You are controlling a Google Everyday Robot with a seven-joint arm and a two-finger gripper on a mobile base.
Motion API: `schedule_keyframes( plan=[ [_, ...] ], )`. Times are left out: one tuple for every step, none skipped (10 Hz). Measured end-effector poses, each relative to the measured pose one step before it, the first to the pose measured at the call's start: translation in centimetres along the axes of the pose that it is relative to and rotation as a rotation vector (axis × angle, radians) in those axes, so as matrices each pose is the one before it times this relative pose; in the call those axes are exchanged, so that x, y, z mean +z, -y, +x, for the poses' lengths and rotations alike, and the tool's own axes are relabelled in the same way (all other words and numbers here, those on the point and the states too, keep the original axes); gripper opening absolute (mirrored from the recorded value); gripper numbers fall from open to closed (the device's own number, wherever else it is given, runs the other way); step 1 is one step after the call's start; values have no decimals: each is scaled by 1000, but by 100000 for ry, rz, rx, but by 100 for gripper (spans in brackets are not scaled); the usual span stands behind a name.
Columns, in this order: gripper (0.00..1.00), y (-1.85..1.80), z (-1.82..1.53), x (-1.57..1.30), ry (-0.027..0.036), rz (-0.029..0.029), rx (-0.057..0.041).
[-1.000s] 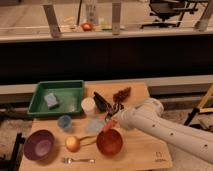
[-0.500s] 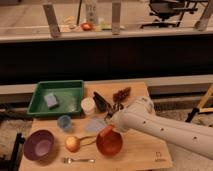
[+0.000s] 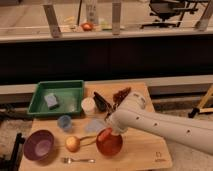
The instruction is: Place pepper in red bowl
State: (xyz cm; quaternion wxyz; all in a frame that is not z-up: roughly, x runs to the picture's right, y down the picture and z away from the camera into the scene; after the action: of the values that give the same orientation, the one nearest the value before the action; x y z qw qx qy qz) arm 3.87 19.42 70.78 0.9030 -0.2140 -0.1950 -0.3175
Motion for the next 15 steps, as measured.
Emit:
schedule_keyframes(
  plan=[
    [0,-538,-305,-27,1445,-2708,-12],
    [0,-467,-85,51,964,-1811,226],
    [0,-560,-83,164,1358,-2535,391],
    [0,-276,-88,174,1065,-2031,57],
    [0,-182,-46,242,1178,-1989,78],
    [0,-191,71,386,1101,-2095,280],
    [0,-128,72,352,1040,-1700,386],
    [0,-196,128,299,773,-1520,479],
    [0,-66,78,175,580,-927,293],
    [0,-205,263,235,1001,-2149,767],
    [0,-26,42,165,576,-1301,-53],
    [0,25,-40,-22,110,-18,-341],
    [0,-113,51,-56,126,106,-1],
    [2,132,-101,-3,382,166,-212],
    [10,96,22,42,974,-121,1086]
  ],
)
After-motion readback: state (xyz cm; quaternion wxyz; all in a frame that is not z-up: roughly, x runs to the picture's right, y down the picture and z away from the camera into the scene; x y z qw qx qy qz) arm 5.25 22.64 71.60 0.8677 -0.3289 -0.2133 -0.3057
